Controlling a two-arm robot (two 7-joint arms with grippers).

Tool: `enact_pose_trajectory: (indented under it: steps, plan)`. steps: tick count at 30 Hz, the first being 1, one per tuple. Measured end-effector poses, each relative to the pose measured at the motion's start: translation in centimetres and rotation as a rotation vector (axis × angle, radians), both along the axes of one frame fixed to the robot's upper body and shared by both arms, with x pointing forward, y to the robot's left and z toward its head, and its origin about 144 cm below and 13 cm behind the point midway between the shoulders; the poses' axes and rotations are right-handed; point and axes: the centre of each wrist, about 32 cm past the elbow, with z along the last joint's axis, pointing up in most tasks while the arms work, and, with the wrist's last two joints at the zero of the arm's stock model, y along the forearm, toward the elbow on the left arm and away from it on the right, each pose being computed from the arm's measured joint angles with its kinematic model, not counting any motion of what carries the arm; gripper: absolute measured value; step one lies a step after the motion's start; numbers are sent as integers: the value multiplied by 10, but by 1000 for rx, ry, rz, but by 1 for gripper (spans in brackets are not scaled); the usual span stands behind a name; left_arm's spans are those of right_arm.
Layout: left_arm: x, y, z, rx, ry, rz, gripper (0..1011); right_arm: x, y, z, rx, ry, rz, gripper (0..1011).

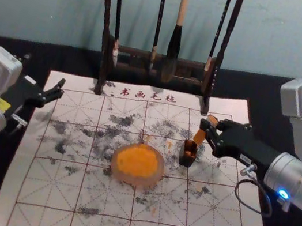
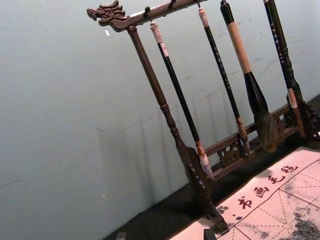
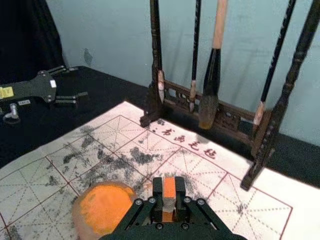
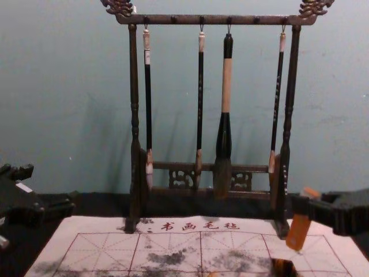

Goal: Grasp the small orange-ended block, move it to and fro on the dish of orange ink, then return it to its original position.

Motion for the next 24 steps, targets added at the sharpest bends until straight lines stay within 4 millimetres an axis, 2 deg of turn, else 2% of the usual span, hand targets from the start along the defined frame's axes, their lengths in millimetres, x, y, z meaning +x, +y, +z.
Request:
enact_pose_trajectory:
  steps: [8, 24]
  plan:
    - [0, 0, 0, 0, 0, 0, 1001, -2, 0, -4, 1, 21, -13, 110]
    - [0, 0, 0, 0, 0, 0, 1001, 7, 2, -13, -9, 73, -10, 111]
